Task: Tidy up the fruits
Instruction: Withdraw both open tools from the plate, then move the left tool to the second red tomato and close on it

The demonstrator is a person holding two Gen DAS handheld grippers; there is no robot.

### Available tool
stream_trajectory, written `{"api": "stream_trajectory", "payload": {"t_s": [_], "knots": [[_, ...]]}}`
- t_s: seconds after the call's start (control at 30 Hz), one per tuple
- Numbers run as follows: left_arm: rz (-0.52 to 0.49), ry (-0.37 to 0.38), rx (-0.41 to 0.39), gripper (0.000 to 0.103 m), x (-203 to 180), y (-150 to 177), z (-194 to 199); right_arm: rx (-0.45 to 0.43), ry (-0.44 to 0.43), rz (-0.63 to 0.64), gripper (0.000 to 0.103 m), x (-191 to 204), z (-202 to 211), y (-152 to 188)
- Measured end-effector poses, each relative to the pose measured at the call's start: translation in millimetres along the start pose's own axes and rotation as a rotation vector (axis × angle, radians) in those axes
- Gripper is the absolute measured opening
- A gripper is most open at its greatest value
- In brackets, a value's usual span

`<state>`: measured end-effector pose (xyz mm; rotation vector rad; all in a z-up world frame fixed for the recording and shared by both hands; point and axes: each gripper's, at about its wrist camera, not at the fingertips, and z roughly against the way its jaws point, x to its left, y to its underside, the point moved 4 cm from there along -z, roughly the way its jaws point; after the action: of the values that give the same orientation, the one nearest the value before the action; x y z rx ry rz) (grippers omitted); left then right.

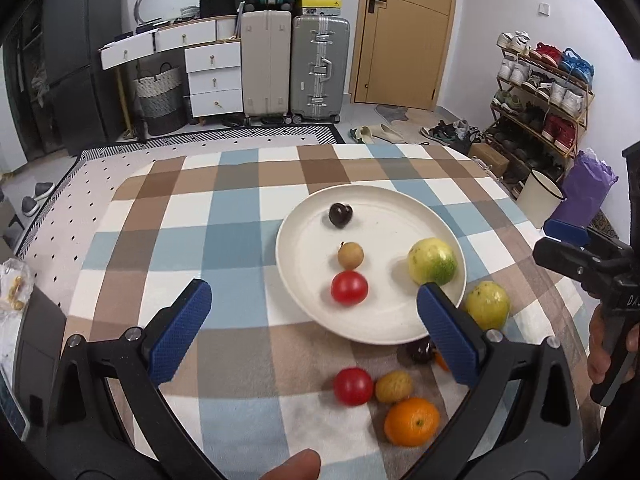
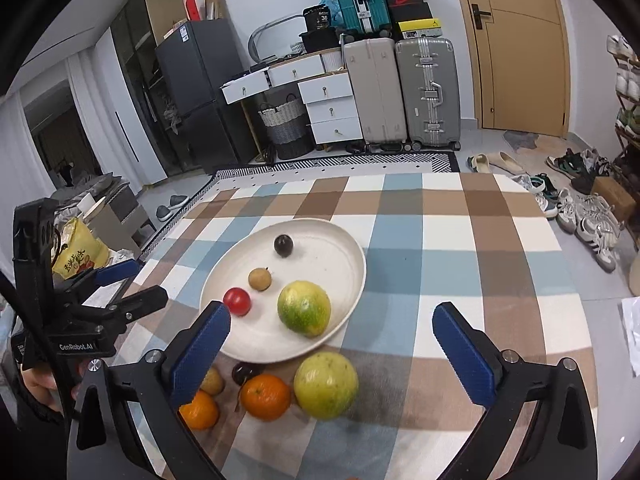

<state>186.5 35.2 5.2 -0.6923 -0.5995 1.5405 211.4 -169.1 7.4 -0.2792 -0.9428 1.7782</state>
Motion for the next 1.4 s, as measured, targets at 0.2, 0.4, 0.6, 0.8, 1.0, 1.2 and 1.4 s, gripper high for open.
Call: {"api": "stream_trajectory", "payload": {"t_s": [0.2, 0.4, 0.6, 0.8, 1.0, 1.2, 1.4], "knots": [[0.022, -0.016, 0.017, 0.102, 8, 23, 11, -0.002, -0.003, 0.009, 0.103, -3, 10, 21], [0.030, -0.008, 0.049, 0.102, 8, 41, 6, 0.041, 0.027, 0.006, 0.103, -11, 6, 41], [0.022, -0.006, 0.093, 0.102, 5, 57, -9, 0.075, 0.031, 0.002, 0.103, -13, -3, 55], [0.026, -0.013, 0.126, 0.102, 6, 69, -22, 0.089, 0.038, 0.004, 0.103, -13, -11, 59], [0.052, -0.014, 0.156, 0.102, 13, 76, -33, 0.101, 0.037, -0.006, 0.103, -16, -16, 60], [0.072, -0.012, 0.168, 0.102, 18, 78, -38, 0.117, 0.035, -0.017, 0.103, -19, -22, 64], [0.087, -0.005, 0.180, 0.102, 19, 78, -43, 0.143, 0.033, -0.038, 0.103, -23, -31, 65]]}}
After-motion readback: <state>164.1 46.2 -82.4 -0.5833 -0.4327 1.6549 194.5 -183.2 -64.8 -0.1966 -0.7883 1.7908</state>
